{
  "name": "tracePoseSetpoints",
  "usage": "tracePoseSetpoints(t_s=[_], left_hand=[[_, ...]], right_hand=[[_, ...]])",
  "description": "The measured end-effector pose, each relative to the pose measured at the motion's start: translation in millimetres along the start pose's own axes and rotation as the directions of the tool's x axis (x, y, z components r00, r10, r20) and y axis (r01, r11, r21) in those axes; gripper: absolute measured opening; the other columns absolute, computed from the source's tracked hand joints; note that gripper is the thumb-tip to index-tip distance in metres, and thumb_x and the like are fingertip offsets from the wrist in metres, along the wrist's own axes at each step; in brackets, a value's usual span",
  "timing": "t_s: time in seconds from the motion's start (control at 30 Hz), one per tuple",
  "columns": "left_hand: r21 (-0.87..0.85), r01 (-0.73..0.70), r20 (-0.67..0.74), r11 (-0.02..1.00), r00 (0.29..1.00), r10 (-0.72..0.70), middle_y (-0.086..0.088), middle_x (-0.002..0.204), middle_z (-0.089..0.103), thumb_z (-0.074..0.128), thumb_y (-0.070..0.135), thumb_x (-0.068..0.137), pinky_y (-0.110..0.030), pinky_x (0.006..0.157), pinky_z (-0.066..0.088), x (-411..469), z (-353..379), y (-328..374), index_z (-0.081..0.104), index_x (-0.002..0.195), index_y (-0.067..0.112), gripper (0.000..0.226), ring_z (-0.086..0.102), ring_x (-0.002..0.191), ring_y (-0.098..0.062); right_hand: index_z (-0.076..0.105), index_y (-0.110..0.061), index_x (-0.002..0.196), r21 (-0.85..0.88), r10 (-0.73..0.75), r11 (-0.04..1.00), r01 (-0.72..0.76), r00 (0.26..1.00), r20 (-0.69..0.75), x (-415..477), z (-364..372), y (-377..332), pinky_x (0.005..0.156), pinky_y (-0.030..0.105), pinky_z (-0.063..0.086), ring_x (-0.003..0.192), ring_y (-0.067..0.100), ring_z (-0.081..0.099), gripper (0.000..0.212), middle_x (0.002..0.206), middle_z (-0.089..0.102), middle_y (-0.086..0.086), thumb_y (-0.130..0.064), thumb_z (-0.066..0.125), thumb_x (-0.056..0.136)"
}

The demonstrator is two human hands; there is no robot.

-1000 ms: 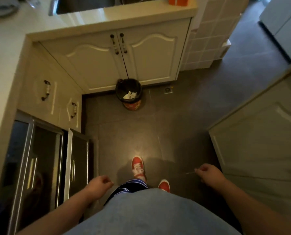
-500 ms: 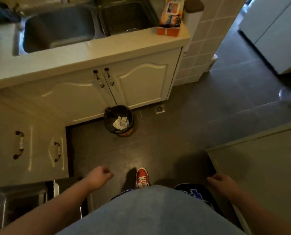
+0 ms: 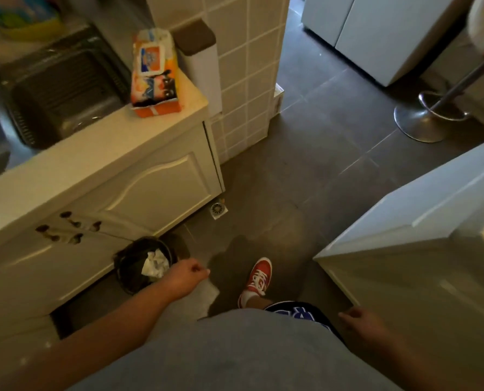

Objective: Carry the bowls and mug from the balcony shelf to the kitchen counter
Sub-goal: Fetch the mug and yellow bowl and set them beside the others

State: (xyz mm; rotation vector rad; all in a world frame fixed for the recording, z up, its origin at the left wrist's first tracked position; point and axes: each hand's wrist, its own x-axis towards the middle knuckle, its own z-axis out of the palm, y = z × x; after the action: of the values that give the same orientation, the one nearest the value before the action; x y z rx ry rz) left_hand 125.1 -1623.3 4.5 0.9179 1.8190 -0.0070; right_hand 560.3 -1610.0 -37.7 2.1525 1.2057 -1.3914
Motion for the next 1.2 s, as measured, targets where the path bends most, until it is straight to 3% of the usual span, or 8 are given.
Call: tracePoseSetpoints(t_s=[0.17, 0.3, 0.47, 0.57, 0.67, 0.8, 1.0, 1.2], left_hand=[[-0.018, 0.048, -0.041, 0.999, 0.998, -0.049, -0.004, 0.095, 0.067, 0.06, 0.033, 0.092, -0.031, 0.074, 0.051, 30.9, -40.1, 33.8, 0.064, 0.101, 0.018, 0.018, 0.063, 0.088, -0.018], [-0.014, 0.121, -0.072, 0.993, 0.99, -0.122, -0.006, 0.092, 0.07, 0.062, 0.033, 0.09, -0.037, 0.081, 0.054, 49.4, -69.8, 42.2, 0.066, 0.093, 0.016, 0.018, 0.065, 0.087, -0.02], [0.047, 0.164, -0.058, 0.985, 0.985, -0.162, -0.003, 0.083, 0.07, 0.064, 0.034, 0.089, -0.029, 0.067, 0.051, 97.7, -106.7, 56.0, 0.066, 0.085, 0.017, 0.017, 0.066, 0.078, -0.016], [0.06, 0.148, -0.022, 0.987, 0.989, -0.147, -0.006, 0.082, 0.071, 0.062, 0.029, 0.091, -0.031, 0.067, 0.054, 138.2, -129.7, 85.9, 0.066, 0.085, 0.014, 0.016, 0.068, 0.076, -0.02], [0.117, 0.103, -0.009, 0.988, 0.995, -0.103, -0.004, 0.079, 0.067, 0.062, 0.029, 0.09, -0.025, 0.059, 0.047, 177.9, -151.4, 136.2, 0.066, 0.083, 0.013, 0.018, 0.062, 0.07, -0.016], [0.158, -0.024, 0.065, 0.987, 0.998, 0.014, -0.002, 0.07, 0.061, 0.064, 0.027, 0.088, -0.028, 0.067, 0.041, 221.5, -159.0, 226.6, 0.058, 0.065, 0.02, 0.025, 0.058, 0.073, -0.017], [0.26, -0.171, 0.218, 0.95, 0.969, 0.115, -0.006, 0.092, 0.068, 0.062, 0.037, 0.089, -0.033, 0.078, 0.051, 281.2, -154.1, 363.7, 0.065, 0.092, 0.016, 0.021, 0.064, 0.086, -0.019], [0.304, -0.246, 0.281, 0.92, 0.946, 0.161, -0.008, 0.096, 0.067, 0.06, 0.033, 0.092, -0.037, 0.081, 0.054, 343.8, -138.6, 500.2, 0.065, 0.098, 0.016, 0.018, 0.064, 0.09, -0.021]], right_hand=[[0.068, -0.007, 0.092, -0.024, -0.095, 0.995, 0.097, 0.993, 0.074, 23.4, -40.2, -90.4, 0.072, 0.034, 0.052, 0.074, 0.025, 0.066, 0.024, 0.081, 0.07, 0.011, -0.03, 0.062, 0.093], [0.066, -0.013, 0.103, -0.017, -0.214, 0.976, 0.216, 0.974, 0.071, 33.6, -75.4, -180.9, 0.08, 0.034, 0.055, 0.09, 0.022, 0.067, 0.024, 0.1, 0.069, 0.011, -0.034, 0.059, 0.095], [0.063, -0.011, 0.106, 0.039, -0.259, 0.966, 0.256, 0.963, 0.072, 68.7, -117.1, -262.4, 0.089, 0.041, 0.055, 0.094, 0.026, 0.066, 0.025, 0.102, 0.067, 0.012, -0.032, 0.058, 0.095], [0.063, -0.013, 0.105, 0.045, -0.262, 0.965, 0.26, 0.964, 0.052, 90.3, -144.9, -292.5, 0.089, 0.039, 0.055, 0.092, 0.023, 0.065, 0.023, 0.1, 0.066, 0.009, -0.033, 0.058, 0.095], [0.063, -0.012, 0.101, 0.049, -0.197, 0.979, 0.197, 0.98, 0.001, 107.5, -176.4, -301.0, 0.087, 0.038, 0.055, 0.092, 0.022, 0.065, 0.022, 0.099, 0.067, 0.009, -0.033, 0.06, 0.094], [0.064, -0.011, 0.094, 0.084, -0.067, 0.994, 0.076, 0.993, -0.099, 118.7, -214.9, -289.0, 0.081, 0.039, 0.057, 0.084, 0.022, 0.068, 0.025, 0.092, 0.07, 0.011, -0.035, 0.061, 0.092], [0.065, -0.005, 0.087, 0.343, 0.13, 0.937, -0.07, 0.979, -0.157, 124.7, -265.5, -257.7, 0.056, 0.028, 0.047, 0.067, 0.025, 0.067, 0.023, 0.084, 0.072, 0.018, -0.028, 0.064, 0.091], [0.064, -0.002, 0.092, 0.444, 0.269, 0.873, -0.203, 0.959, -0.091, 167.7, -315.6, -222.3, 0.057, 0.029, 0.046, 0.065, 0.022, 0.064, 0.025, 0.088, 0.071, 0.017, -0.027, 0.063, 0.092]])
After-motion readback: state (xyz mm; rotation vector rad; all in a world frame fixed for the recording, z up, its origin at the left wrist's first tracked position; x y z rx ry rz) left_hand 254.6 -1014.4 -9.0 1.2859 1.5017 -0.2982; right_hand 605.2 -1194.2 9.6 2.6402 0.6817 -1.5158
